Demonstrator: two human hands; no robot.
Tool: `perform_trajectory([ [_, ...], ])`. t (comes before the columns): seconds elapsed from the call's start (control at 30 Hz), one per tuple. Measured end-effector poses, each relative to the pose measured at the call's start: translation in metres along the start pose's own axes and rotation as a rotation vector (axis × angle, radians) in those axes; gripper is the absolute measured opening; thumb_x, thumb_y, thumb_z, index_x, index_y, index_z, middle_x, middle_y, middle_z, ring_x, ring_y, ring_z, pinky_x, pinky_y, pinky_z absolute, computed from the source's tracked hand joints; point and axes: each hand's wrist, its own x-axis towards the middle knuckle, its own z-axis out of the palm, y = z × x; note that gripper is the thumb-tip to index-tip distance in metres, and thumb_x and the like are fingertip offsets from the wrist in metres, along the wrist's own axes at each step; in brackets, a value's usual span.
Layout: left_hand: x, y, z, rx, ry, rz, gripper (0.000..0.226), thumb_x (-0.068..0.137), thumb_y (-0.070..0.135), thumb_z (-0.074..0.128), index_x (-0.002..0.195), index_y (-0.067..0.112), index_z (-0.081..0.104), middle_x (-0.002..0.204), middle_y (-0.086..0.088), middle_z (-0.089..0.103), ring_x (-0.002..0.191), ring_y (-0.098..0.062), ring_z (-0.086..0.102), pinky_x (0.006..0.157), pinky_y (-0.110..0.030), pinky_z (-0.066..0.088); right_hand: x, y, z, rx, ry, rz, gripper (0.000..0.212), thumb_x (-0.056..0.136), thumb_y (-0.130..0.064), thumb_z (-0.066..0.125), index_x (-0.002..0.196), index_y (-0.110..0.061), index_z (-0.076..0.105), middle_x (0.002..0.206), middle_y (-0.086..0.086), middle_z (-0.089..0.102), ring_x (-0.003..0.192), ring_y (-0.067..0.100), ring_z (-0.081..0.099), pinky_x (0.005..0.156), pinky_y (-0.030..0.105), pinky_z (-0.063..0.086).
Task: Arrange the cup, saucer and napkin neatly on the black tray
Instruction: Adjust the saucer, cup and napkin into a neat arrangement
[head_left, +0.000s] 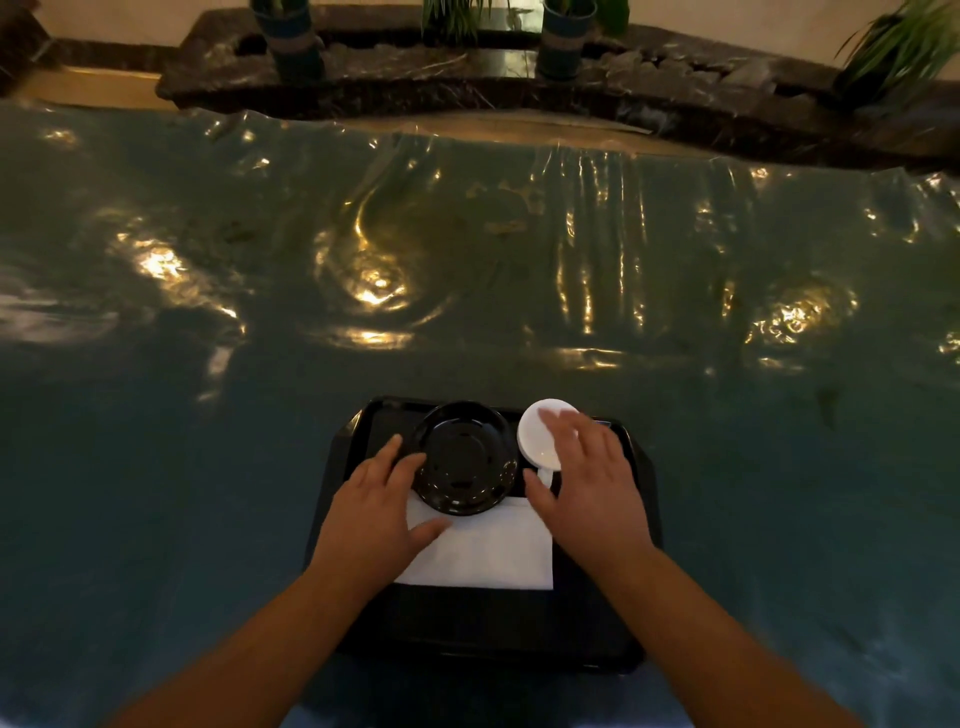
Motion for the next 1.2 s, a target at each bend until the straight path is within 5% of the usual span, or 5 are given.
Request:
perform_trajectory([
  [0.13,0.014,0.011,0.002,0.006,-0.108,-0.112,0.105,0.072,0.083,0.063,0.157,0.031,0.030,0.172,-0.005,0.017,0.149,-0.032,0.033,0.113,-0.049,0.039,0.027,0.006,-0.002,-0.048,-0.242,0.179,0.098,0.088,-0.053,0.075,0.163,-0.030,0.016,0.161,0.006,0.036,0.137,0.033,0.040,0.109,0.048,0.043],
  [0.77,0.028,0.010,0.002,0.133,-0.126,-0.066,0.107,0.075,0.073,0.072,0.159,0.027,0.025,0.172,-0.006,0.018,0.149,-0.030,0.034,0.114,-0.046,0.040,0.033,0.014,0.006,-0.124,-0.230,0.127,0.085,0.092,-0.048,0.071,0.161,-0.032,0.022,0.160,0.007,0.039,0.136,0.033,0.042,0.105,0.049,0.047],
  [0.87,0.012,0.002,0.002,0.123,-0.070,0.012,0.093,0.076,0.064,0.078,0.150,0.020,0.044,0.164,-0.009,0.034,0.141,-0.033,0.044,0.110,-0.048,0.046,0.007,0.011,0.004,-0.047,-0.076,-0.018,0.063,0.091,-0.035,0.073,0.147,-0.019,0.049,0.142,0.009,0.056,0.125,0.031,0.051,0.105,0.048,0.050],
  [0.97,-0.011,-0.017,0.011,0.077,0.077,0.162,0.048,0.082,0.044,0.076,0.117,0.012,0.068,0.126,-0.009,0.063,0.108,-0.032,0.063,0.086,-0.044,0.059,-0.033,0.014,0.013,-0.022,-0.059,-0.231,0.039,0.093,-0.031,0.067,0.130,-0.016,0.063,0.122,0.005,0.064,0.112,0.024,0.056,0.097,0.040,0.052],
  [1.2,-0.034,-0.029,0.020,0.117,-0.013,0.283,0.039,0.085,0.046,0.053,0.096,0.017,0.077,0.111,-0.004,0.073,0.098,-0.025,0.071,0.081,-0.039,0.062,-0.070,0.030,0.038,-0.153,-0.396,-0.202,0.051,0.098,-0.038,0.059,0.147,-0.025,0.055,0.150,0.006,0.054,0.135,0.027,0.050,0.112,0.043,0.045],
])
